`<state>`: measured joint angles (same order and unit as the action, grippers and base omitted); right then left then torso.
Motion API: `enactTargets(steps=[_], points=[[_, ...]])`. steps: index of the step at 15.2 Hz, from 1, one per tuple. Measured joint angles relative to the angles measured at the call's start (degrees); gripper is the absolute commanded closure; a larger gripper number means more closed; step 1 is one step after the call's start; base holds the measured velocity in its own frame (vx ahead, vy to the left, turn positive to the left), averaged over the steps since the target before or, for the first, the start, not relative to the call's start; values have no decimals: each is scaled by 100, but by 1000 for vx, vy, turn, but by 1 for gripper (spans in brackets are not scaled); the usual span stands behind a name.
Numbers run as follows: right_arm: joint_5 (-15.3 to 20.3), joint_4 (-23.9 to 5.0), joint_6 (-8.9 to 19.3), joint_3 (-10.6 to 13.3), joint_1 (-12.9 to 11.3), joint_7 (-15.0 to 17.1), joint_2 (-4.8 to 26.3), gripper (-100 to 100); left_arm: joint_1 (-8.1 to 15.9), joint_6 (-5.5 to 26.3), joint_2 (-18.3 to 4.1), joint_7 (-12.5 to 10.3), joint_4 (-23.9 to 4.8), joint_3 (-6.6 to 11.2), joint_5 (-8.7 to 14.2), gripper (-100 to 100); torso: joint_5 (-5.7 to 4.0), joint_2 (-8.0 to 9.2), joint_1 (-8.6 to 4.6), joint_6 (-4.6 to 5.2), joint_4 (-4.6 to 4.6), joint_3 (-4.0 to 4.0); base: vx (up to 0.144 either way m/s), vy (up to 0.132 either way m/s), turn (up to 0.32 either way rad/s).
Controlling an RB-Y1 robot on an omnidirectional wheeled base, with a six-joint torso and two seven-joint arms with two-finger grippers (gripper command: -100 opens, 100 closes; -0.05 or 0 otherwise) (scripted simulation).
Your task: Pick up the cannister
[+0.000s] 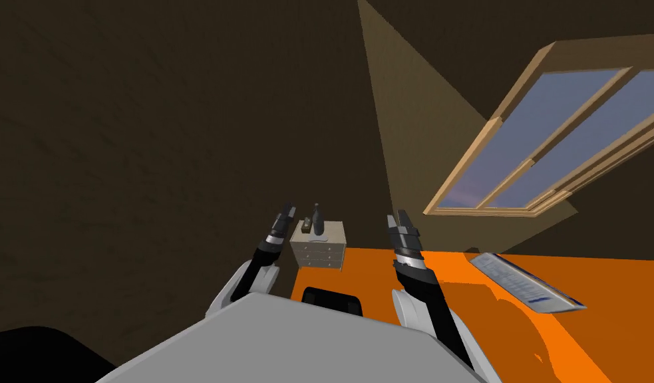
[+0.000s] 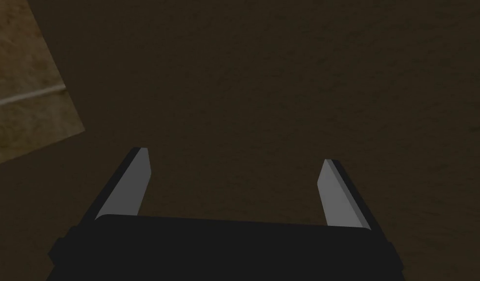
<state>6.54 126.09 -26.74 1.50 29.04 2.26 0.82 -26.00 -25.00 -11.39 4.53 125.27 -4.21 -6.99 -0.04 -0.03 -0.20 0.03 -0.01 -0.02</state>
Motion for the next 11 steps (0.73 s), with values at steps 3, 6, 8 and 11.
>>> enactTargets(steps=[3, 6, 8, 11], points=[[0, 0, 0, 0, 0, 0, 0, 0, 59, 227, -329, -29, -253, -49, 1, -100, -1, 3, -4, 0, 0, 1, -1, -64, -134], [0, 0, 0, 0, 0, 0, 0, 0, 88, 379, -686, -59, -552, -74, 17, -100, -1, 4, -2, -1, 1, 2, -1, -62, -143], [0, 0, 0, 0, 0, 0, 0, 0, 125, 594, -947, -104, -691, -90, 30, -100, -2, 4, -7, -1, 1, 2, 3, -68, -136], [0, 0, 0, 0, 0, 0, 0, 0, 116, 793, -1242, -98, -896, -161, 12, -100, -1, 4, -4, -1, 1, 2, 2, -55, -102]])
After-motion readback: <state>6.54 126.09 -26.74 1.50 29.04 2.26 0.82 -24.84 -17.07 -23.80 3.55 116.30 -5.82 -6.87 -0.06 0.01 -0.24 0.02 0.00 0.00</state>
